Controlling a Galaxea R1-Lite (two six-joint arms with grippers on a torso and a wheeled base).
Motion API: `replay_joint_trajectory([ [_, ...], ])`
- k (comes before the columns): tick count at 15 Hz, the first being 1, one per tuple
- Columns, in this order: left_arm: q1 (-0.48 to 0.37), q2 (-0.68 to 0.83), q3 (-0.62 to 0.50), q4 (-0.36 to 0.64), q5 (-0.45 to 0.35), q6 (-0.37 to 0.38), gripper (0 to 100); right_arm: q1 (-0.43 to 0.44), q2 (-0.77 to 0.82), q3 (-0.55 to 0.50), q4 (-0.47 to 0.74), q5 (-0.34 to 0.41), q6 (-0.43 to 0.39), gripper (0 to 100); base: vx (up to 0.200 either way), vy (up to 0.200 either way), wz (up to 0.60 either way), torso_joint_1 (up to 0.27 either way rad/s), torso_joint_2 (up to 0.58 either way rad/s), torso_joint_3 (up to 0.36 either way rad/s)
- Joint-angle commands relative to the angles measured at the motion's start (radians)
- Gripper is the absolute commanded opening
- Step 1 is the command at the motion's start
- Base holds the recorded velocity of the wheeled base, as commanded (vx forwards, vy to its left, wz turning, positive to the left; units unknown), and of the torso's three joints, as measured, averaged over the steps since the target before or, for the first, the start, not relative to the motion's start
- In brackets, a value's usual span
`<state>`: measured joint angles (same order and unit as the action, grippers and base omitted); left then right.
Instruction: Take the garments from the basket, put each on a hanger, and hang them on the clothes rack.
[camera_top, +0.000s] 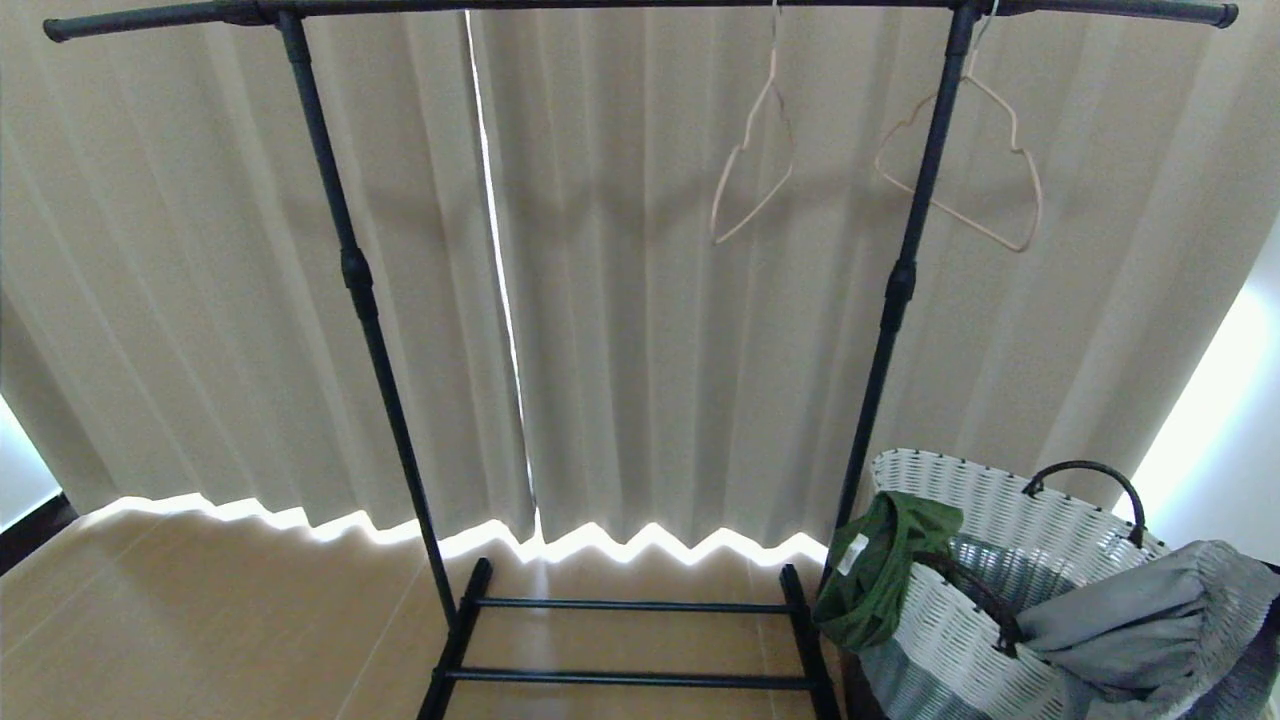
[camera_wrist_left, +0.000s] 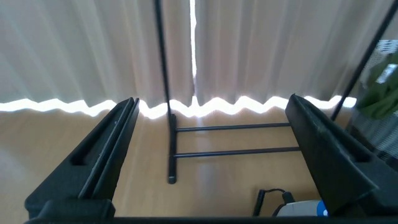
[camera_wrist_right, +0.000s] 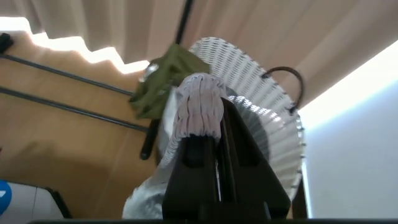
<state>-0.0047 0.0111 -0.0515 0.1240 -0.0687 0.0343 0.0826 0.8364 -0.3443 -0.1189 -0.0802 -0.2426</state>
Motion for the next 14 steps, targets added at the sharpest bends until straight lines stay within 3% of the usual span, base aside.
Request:
replay_joint_trajectory([
  [1, 0.000, 0.000, 0.001, 0.000, 0.000, 0.001, 100, 0.000, 0.009, -0.002, 0.024, -0.001, -0.001, 0, 0.000, 0.000, 0.00, 0.000, 0.00, 0.000],
  [7, 0.000, 0.001, 0.002, 0.000, 0.001, 0.013, 100, 0.011, 0.017, -0.012, 0.044, 0.002, -0.003, 0, 0.000, 0.000, 0.00, 0.000, 0.00, 0.000],
  [10, 0.000, 0.001, 0.002, 0.000, -0.005, 0.015, 100, 0.097, 0.010, -0.027, 0.042, 0.010, -0.003, 0, 0.000, 0.000, 0.00, 0.000, 0.00, 0.000],
  [14, -0.014, 0.041, -0.105, -0.087, -0.068, 0.102, 100, 0.227, 0.010, -0.101, 0.035, 0.091, 0.031, 0, 0.000, 0.000, 0.00, 0.000, 0.00, 0.000],
])
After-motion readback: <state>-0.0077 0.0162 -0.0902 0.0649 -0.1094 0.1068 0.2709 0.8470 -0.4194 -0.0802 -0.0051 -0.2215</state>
